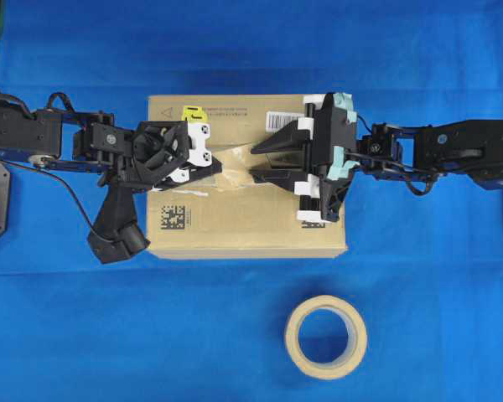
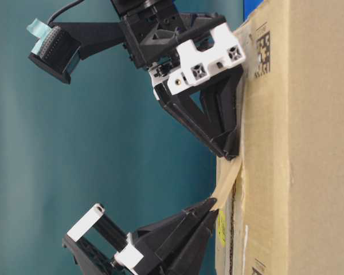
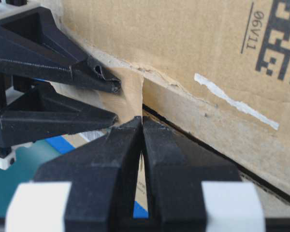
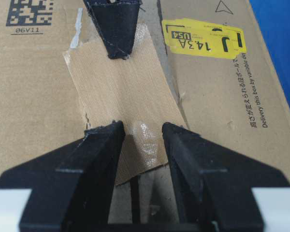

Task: Apply tape along the seams of the closed cardboard box to seal it securely.
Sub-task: 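Hold the tape with the right gripper while the left gripper repositions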

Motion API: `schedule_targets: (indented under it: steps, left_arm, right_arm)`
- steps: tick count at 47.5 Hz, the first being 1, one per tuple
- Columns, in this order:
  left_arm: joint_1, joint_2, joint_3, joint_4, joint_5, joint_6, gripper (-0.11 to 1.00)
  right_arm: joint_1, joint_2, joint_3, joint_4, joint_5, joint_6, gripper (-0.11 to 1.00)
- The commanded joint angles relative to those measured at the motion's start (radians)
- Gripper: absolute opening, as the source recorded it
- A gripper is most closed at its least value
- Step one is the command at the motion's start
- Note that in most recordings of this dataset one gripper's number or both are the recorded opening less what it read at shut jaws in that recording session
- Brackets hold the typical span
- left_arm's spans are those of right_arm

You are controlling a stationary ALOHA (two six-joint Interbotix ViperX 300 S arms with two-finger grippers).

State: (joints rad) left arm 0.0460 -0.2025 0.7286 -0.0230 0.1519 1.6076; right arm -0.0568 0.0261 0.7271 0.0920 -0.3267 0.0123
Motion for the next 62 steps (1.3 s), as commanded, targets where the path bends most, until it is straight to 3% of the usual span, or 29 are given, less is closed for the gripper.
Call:
schedule_targets:
  steps: [1,8,18,21,45,62]
  left_arm:
    - [0.005,-0.014,-0.014,-0.003,-0.005,-0.009,0.0]
    - [0.015,-0.014,-0.014,-0.003,-0.005,-0.015,0.07]
    - [0.02,-0.014,-0.014,-0.003,-0.005,-0.017,0.58]
    - [0.026,-0.014,-0.014,-0.003,-0.005,-0.017,0.68]
    - [0.049,-0.015,-0.015,-0.003,0.057,-0.017,0.65]
    - [0.057,-0.023,-0.008,-0.003,0.092,-0.018,0.65]
  right_arm:
    - [0.003,-0.009,-0.015,0.006,0.002,-0.002,0.47]
    - [0.002,-0.009,-0.014,0.017,0.002,-0.002,0.47]
    - [0.003,-0.009,-0.014,0.025,0.006,-0.002,0.47]
    - [0.003,-0.011,-0.014,0.031,0.009,-0.002,0.47]
    - [0.008,-0.011,-0.011,0.08,0.035,-0.002,0.47]
    - [0.009,-0.009,-0.011,0.08,0.038,-0.002,0.47]
